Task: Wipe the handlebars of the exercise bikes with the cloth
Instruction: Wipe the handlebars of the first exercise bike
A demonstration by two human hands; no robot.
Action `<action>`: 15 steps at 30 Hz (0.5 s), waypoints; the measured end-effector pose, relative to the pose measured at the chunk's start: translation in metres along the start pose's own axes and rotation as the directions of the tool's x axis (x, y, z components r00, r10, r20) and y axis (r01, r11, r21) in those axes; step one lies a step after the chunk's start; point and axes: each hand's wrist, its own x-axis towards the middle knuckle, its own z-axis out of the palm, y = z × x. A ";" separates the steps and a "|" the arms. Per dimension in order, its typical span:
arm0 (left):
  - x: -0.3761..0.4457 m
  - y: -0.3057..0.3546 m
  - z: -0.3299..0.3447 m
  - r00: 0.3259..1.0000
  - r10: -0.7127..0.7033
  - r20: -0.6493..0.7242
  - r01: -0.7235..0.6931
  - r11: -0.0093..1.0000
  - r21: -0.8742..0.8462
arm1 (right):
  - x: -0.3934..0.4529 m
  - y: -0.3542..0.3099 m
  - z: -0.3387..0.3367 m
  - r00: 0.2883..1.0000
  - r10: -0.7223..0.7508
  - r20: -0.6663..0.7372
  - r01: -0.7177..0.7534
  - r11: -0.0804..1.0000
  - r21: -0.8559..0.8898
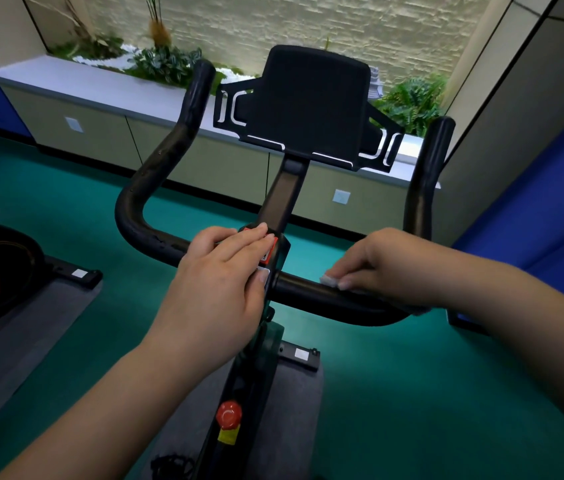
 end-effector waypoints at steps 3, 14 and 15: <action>0.004 0.004 0.003 1.000 -0.007 -0.020 0.007 1.000 -0.008 | -0.010 0.010 -0.007 0.997 -0.026 0.077 0.042 0.974 -0.221; 0.009 0.007 0.008 0.999 -0.053 -0.011 0.052 0.997 -0.058 | -0.011 -0.004 0.001 0.997 0.056 -0.055 -0.055 0.998 0.024; 0.009 0.008 0.008 0.998 -0.057 -0.011 0.057 0.997 -0.058 | -0.011 -0.007 0.004 0.993 0.088 -0.083 -0.077 0.989 0.128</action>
